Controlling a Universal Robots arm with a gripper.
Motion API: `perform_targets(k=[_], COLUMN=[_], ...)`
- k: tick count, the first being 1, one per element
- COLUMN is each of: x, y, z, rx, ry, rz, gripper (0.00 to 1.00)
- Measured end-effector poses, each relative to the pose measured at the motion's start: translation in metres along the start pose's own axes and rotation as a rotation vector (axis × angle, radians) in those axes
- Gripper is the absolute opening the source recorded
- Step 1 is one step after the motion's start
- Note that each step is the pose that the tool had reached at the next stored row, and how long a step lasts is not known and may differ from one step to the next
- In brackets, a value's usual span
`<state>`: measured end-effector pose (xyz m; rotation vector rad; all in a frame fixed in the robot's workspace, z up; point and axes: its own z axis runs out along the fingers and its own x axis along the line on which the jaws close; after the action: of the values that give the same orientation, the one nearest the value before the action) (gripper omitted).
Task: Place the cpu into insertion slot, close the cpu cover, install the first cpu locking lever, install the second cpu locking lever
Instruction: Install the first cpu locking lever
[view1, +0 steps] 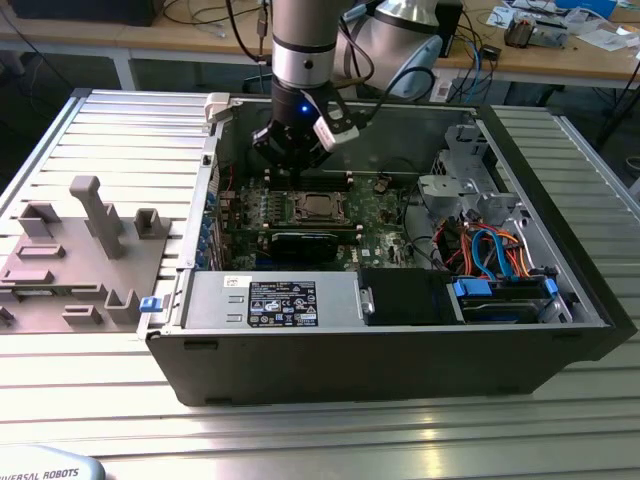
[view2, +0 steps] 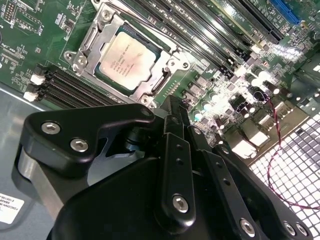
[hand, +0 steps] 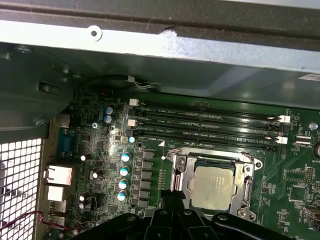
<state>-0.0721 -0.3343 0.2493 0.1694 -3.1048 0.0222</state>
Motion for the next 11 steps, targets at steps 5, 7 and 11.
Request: perform_targets(k=[5, 7, 11], x=[0.0020, 0.0031, 0.0043], y=[0.0002, 0.0003, 0.0005], z=[0.0006, 0.0011, 0.0015], rx=[0.0001, 0.0001, 0.0001], ry=[0.0001, 0.0000, 0.0001], rz=[0.000, 0.000, 0.000], gripper=[0.11, 0.11, 0.11])
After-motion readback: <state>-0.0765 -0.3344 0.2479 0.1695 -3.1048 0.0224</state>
